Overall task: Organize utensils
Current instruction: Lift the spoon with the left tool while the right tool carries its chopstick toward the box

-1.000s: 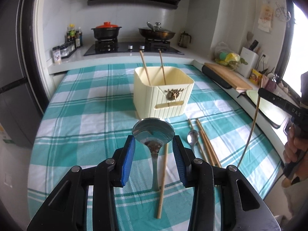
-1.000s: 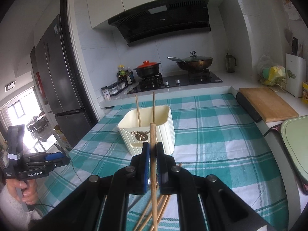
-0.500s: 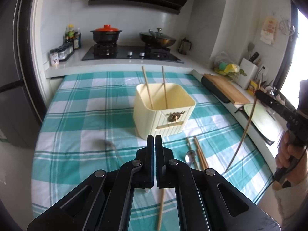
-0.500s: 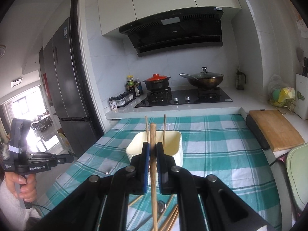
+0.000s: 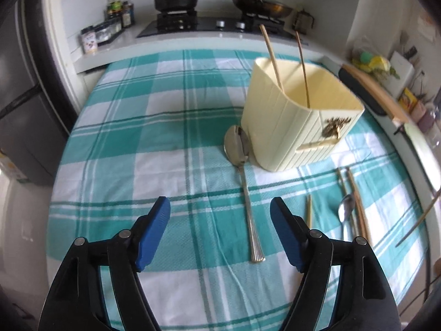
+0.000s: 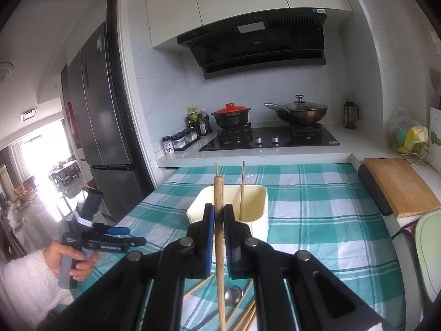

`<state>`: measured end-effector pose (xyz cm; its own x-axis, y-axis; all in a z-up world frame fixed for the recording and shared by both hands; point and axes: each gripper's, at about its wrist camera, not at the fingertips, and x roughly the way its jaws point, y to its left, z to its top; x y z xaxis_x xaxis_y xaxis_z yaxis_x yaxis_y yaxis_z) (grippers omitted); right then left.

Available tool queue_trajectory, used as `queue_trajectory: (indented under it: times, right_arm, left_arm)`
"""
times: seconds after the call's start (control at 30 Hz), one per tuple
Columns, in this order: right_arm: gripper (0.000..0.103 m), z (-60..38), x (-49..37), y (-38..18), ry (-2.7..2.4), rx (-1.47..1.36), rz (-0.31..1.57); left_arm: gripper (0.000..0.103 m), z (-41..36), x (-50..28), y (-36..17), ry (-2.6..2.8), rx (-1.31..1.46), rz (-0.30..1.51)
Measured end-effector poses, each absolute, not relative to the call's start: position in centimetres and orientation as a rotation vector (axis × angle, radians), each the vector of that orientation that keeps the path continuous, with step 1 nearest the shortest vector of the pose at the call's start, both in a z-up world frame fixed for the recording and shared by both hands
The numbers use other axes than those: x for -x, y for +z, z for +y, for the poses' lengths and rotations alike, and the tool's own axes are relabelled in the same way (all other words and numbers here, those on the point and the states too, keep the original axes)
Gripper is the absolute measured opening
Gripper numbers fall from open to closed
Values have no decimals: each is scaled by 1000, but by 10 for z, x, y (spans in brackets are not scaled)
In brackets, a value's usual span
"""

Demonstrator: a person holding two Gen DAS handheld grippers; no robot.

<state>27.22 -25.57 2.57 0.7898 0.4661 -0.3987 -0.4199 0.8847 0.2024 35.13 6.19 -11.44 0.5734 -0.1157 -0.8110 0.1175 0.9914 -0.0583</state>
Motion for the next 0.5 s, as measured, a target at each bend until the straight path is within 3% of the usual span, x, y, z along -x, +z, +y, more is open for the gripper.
queue_trajectory:
  times: [0.2, 0.27, 0.3, 0.33, 0.4, 0.43, 0.5]
  right_arm:
    - [7, -263, -275, 19, 457, -117, 475]
    - [7, -267, -277, 18, 447, -121, 478]
    - [7, -269, -278, 17, 443, -124, 481]
    - [7, -272, -279, 17, 439, -125, 484]
    - [7, -274, -282, 15, 435, -128, 488]
    - [7, -275, -284, 14, 436, -132, 490]
    - [7, -274, -287, 13, 443, -140, 492]
  left_arm:
    - [78, 29, -410, -164, -118, -93, 998]
    - [74, 25, -418, -179, -93, -119, 1032]
    - [69, 25, -418, -185, -97, -113, 1047]
    - [51, 25, -417, -191, -110, -99, 1069]
    - [29, 29, -410, -191, -119, -69, 1034]
    - [5, 29, -407, -190, -123, -63, 1030]
    - [4, 34, -398, -191, -115, -36, 1028]
